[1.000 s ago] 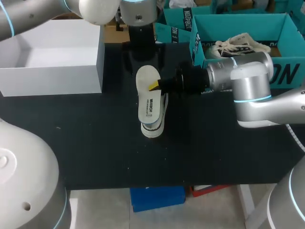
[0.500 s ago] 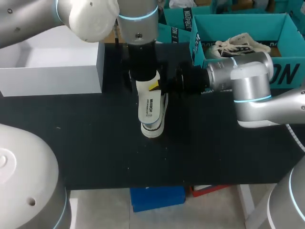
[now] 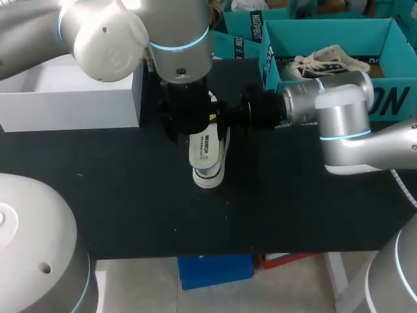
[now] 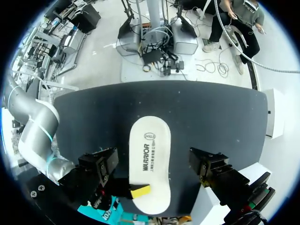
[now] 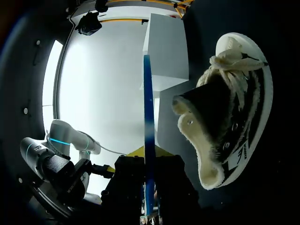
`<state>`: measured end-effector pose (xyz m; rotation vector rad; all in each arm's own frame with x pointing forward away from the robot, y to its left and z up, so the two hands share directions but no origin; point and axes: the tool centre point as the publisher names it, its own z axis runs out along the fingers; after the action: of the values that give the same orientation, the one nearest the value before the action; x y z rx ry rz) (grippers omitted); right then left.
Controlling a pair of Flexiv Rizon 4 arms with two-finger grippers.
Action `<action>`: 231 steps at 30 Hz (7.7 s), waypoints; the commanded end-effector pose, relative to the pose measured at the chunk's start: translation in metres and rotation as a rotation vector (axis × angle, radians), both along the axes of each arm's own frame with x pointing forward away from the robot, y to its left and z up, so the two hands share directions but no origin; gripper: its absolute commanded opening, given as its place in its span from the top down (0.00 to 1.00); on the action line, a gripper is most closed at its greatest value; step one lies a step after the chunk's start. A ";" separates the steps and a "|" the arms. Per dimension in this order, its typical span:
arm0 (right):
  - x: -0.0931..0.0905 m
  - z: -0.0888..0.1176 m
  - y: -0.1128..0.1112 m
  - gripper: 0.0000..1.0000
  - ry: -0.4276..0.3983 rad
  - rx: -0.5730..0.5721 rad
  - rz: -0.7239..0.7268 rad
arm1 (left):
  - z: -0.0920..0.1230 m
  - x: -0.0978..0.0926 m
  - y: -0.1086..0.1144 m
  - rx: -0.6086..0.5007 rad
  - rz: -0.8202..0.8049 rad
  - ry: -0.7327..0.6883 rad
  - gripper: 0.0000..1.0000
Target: Take the shoe out of the shoebox, open the shoe tongue, remove and reinsert the insole, then place the shoe into the shoebox
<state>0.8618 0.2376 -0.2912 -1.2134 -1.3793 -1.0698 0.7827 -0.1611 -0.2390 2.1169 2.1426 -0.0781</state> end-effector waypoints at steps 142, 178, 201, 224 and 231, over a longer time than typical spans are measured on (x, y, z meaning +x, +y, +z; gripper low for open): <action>-0.006 0.020 -0.048 0.00 -0.034 -0.212 -0.103 | -0.043 0.033 0.054 -1.242 0.093 -0.050 1.00; -0.091 0.080 -0.142 0.00 -0.073 -0.550 -0.442 | -0.059 -0.084 0.077 -0.957 0.016 0.238 1.00; -0.100 0.087 -0.146 0.00 -0.077 -0.565 -0.457 | -0.088 -0.043 0.042 -0.850 -0.022 0.364 1.00; -0.100 0.087 -0.146 0.00 -0.077 -0.565 -0.457 | -0.116 0.028 0.000 -0.815 -0.017 0.370 1.00; -0.100 0.087 -0.146 0.00 -0.077 -0.565 -0.457 | -0.123 0.041 -0.007 -0.809 -0.006 0.355 1.00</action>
<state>0.7614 0.0907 -0.2045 -1.9886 -1.5617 -1.0694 0.8193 -0.1621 -0.3587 1.6786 1.7765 -1.1746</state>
